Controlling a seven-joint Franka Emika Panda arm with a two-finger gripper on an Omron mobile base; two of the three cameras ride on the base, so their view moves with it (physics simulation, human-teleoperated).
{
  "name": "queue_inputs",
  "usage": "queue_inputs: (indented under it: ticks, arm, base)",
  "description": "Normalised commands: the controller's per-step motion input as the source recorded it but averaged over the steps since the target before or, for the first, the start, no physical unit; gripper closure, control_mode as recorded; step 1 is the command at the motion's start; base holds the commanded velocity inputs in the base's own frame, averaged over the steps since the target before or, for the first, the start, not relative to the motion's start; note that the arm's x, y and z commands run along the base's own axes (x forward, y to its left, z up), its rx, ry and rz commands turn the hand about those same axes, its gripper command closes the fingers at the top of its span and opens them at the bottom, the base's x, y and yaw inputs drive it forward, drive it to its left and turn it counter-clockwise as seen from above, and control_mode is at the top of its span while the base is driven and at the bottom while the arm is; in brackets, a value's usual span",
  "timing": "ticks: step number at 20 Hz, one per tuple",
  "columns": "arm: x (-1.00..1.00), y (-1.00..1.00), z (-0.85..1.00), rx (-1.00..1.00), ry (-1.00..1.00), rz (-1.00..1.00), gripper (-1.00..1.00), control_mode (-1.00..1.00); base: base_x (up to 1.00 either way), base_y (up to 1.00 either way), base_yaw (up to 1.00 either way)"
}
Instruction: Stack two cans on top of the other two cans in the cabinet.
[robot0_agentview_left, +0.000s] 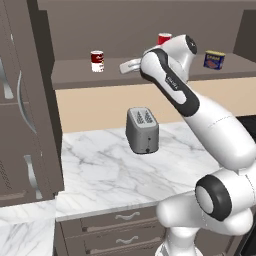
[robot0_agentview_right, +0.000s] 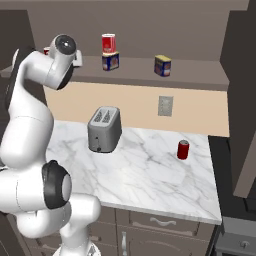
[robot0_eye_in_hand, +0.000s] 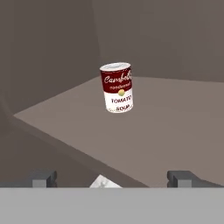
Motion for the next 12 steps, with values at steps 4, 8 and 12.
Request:
queue_inputs:
  ticks: [4,8,12]
  arm:
    - [0.08,0.44,0.00,0.01,0.00,0.13,-1.00,-1.00]
    - [0.08,0.28,0.00,0.00,0.00,0.01,-1.00,-1.00]
    - [0.07,0.20,0.00,0.00,0.03,0.00,-1.00,-1.00]
  base:
    - [0.00,0.00,0.00]
    - [0.00,0.00,0.00]
    - [0.00,0.00,0.00]
